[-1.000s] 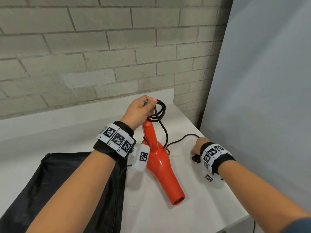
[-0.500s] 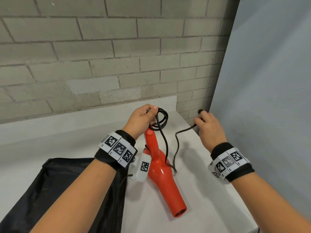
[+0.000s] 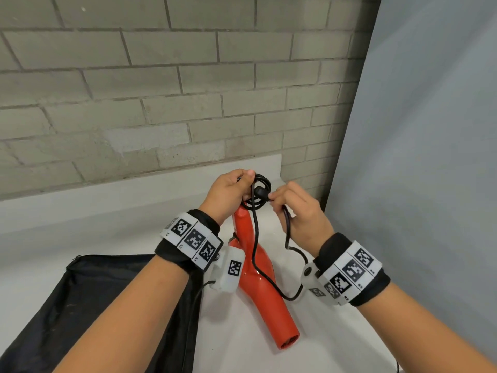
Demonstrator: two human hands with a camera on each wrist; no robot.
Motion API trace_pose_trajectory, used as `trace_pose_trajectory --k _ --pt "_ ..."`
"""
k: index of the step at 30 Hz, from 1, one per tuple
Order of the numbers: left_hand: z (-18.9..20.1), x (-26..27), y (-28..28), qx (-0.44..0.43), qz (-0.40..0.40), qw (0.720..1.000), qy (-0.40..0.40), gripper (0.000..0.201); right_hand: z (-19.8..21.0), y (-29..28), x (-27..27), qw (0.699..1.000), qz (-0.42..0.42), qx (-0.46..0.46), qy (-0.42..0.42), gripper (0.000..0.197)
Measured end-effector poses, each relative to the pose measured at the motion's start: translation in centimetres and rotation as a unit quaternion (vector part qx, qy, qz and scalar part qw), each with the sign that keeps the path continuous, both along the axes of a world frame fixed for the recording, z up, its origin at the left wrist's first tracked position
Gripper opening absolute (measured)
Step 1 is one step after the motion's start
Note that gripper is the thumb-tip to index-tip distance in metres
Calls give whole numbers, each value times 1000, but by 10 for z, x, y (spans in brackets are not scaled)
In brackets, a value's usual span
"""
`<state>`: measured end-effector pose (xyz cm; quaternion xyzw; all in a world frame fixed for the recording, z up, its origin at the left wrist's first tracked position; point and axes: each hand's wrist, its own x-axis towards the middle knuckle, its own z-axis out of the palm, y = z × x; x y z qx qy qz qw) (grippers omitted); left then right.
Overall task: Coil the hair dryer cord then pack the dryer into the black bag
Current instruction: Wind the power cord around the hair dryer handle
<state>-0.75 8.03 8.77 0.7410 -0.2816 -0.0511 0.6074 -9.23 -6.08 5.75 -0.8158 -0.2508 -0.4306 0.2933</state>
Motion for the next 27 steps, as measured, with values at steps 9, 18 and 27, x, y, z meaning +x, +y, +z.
trace_pose_trajectory --k 9,18,27 --pt "-1 -1 3 2 -14 1000 -17 29 -2 17 7 985 -43 165 17 18" --pt "0 -1 4 20 -12 999 -43 32 3 28 21 981 -122 150 10 24" --pt "-1 -7 2 12 -43 998 -38 27 7 27 38 951 -150 204 177 37"
